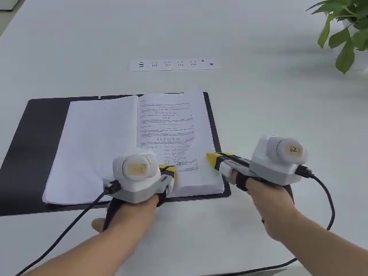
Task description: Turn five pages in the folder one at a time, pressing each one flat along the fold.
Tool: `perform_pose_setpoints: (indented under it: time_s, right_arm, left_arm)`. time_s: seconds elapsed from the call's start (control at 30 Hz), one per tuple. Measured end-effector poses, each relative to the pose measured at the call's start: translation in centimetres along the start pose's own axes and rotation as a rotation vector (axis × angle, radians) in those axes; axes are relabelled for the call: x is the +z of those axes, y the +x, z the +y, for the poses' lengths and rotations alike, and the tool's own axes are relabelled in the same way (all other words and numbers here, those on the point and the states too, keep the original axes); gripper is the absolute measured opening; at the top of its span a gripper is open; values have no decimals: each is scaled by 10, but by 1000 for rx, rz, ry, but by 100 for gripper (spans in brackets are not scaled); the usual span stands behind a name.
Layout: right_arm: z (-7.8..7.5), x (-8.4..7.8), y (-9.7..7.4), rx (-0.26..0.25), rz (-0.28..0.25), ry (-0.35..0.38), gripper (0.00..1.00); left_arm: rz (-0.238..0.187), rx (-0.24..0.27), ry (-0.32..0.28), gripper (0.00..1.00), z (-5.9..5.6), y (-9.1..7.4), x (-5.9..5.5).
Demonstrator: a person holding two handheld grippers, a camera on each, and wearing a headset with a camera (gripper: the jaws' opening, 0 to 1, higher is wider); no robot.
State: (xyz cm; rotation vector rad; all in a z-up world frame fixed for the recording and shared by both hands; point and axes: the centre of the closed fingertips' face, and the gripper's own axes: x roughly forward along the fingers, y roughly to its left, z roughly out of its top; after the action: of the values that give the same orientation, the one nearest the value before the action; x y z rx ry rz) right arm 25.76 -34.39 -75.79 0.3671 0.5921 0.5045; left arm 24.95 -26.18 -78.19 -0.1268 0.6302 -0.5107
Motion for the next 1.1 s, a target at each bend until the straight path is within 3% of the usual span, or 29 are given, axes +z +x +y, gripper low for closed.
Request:
perform_pose_setpoints:
  time_s: [0.17,0.27,0.43,0.5,0.73,0.8,1.1]
  right_arm:
    - [4,1,-2,8,-8,25,0]
    - [6,5,-3,6,-18,41,0]
    - [17,15,-5,26,-37,105,0]
    - [24,21,-6,38,-53,128,0]
    - [69,44,-4,122,-107,197,0]
    - [83,49,-3,142,-119,204,0]
    - [151,50,12,215,-117,219,0]
  left_arm:
    - [0,4,19,0,-1,0,0]
    - [8,-2,59,0,-4,-1,0]
    - [32,-11,125,15,-6,-16,-3]
    - [46,-10,149,15,-1,-26,-4]
    - [10,-12,213,21,15,-60,12]
    - [-17,-1,225,22,24,-71,20]
    - [-76,40,221,26,61,-120,37]
